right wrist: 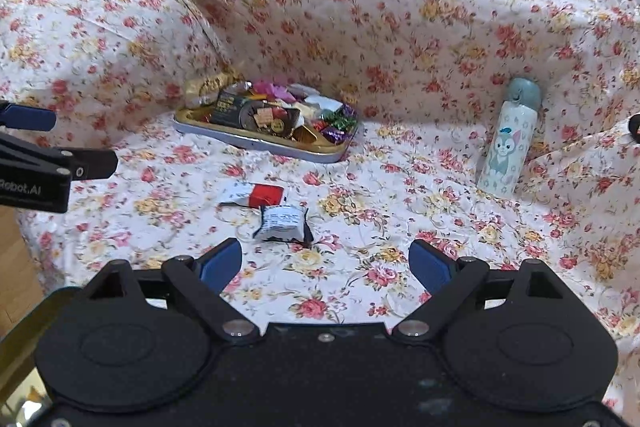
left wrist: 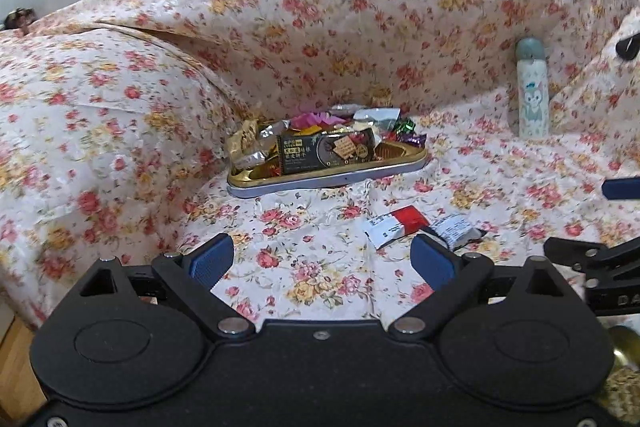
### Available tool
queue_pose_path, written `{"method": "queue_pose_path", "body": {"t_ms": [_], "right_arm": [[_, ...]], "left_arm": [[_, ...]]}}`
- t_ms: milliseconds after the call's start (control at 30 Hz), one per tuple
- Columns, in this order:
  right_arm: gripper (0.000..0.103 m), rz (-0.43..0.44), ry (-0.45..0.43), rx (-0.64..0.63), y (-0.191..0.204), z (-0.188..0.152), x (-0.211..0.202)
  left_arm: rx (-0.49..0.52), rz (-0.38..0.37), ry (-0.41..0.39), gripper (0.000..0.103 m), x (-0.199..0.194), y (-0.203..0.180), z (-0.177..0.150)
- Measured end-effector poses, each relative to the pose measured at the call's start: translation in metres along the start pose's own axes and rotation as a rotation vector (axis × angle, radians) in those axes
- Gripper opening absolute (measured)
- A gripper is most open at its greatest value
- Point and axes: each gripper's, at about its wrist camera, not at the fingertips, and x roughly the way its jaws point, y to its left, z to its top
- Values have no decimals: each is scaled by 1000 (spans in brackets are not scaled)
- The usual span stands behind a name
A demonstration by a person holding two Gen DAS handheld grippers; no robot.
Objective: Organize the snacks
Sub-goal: 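Move both open tools back toward the red-white and white packets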
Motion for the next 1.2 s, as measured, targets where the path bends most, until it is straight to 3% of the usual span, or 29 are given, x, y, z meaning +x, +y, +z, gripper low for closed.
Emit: {"method": "queue_pose_path", "body": {"t_ms": [533,800,1000,1200], "right_arm": [[94,85,106,-39,4,-2,56],[94,98,131,-18,-5,1,80],[94,109,134,16,-10,8,92],[94,129,121,28,-7,15,102]], "left_arm": [[207,-154,48,96,77,-25,-9],[188,-194,90,95,116,-24,-12],[228,-208,98,96,142,-26,-17],[165,-250,88,97,157,-14,-13]]}}
